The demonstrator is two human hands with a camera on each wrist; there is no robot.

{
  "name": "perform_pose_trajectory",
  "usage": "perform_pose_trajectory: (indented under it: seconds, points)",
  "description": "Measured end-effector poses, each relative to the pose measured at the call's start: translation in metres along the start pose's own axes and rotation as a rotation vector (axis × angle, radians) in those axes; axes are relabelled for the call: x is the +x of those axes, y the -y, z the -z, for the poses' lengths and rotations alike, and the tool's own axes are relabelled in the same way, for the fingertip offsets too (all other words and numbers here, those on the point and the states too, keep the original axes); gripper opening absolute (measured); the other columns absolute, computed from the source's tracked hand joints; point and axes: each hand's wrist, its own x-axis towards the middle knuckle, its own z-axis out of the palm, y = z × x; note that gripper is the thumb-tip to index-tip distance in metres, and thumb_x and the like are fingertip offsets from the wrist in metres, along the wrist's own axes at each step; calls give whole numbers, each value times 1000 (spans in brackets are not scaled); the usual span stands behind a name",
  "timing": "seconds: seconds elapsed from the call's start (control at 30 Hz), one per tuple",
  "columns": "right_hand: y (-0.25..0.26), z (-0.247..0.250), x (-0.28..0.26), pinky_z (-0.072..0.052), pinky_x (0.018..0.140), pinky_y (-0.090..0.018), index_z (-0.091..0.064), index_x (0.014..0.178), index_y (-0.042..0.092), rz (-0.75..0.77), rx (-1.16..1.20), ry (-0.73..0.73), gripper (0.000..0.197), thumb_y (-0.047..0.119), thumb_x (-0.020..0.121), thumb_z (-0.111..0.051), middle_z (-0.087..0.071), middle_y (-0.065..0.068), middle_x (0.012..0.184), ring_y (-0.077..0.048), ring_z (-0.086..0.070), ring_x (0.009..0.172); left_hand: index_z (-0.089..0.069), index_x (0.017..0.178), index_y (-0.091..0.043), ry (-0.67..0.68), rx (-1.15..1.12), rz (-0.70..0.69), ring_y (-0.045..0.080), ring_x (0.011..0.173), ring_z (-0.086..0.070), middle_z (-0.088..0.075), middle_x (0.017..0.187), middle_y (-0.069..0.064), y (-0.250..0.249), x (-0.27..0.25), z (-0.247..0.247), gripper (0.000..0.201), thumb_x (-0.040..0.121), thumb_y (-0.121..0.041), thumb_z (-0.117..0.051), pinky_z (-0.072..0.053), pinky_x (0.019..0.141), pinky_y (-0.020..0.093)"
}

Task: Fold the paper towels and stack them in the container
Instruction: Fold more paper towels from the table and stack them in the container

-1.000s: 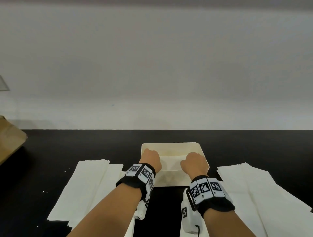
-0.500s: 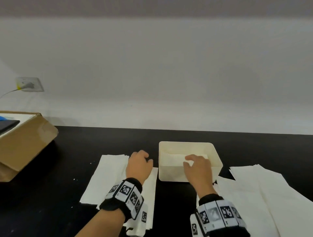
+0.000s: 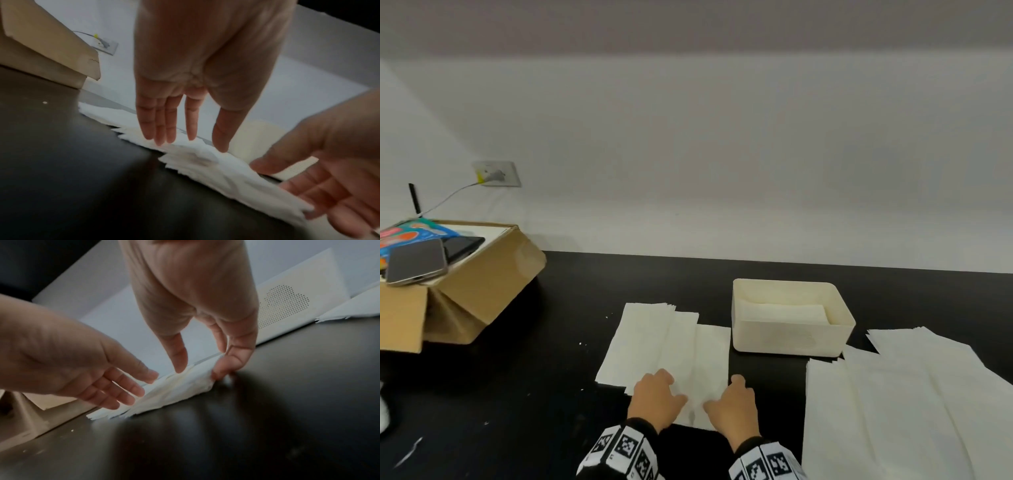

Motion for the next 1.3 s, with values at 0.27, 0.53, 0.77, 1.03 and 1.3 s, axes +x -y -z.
perform_pose_trajectory:
  seconds: [0.27,0.53,0.77,1.03,1.3]
  points:
    - [5,-15,-6,-49,64,-23,-60,109,11,3,3,-16,29,17,80,-58,-65,-3,109,-17,-59,88,-48,129,-15,52,-30,-38,16,123,-49,-50,133,4,4,-13,-4,47,87,-33,-59,-38,102,23]
    - [-4,42,-35,-35,53,-17,-49,70,22,297,79,-212,19,21,88,-56,-55,7,75,-10,-53,71,-27,142,-14,-18,-304,-24,23,130,-43,-41,141,9,0,-12,11,71,84,-21,-67,-36,109,33]
    - [-50,111,-44,-49,79,-26,-64,82,24,392,264,-154,8,17,85,-66,-69,4,87,-15,-63,86,-4,150,-17,38,-567,-48,24,138,-32,-27,152,4,-20,-21,2,110,71,-16,-81,-29,113,39]
    - [-105,133,-47,-46,70,-19,-67,90,22,293,386,-52,27,-2,79,-68,-65,-1,96,-20,-58,93,-49,125,-25,234,-606,-146,11,107,-50,-54,121,-3,-37,-40,-31,53,79,-8,-71,-40,91,21]
    - [-115,132,-44,-48,77,-29,-70,78,22,270,499,-115,27,-4,75,-71,-68,-6,87,-25,-61,87,-56,96,-30,171,-646,-210,15,104,-54,-59,104,-4,-54,-50,-28,30,82,-5,-66,-44,87,26]
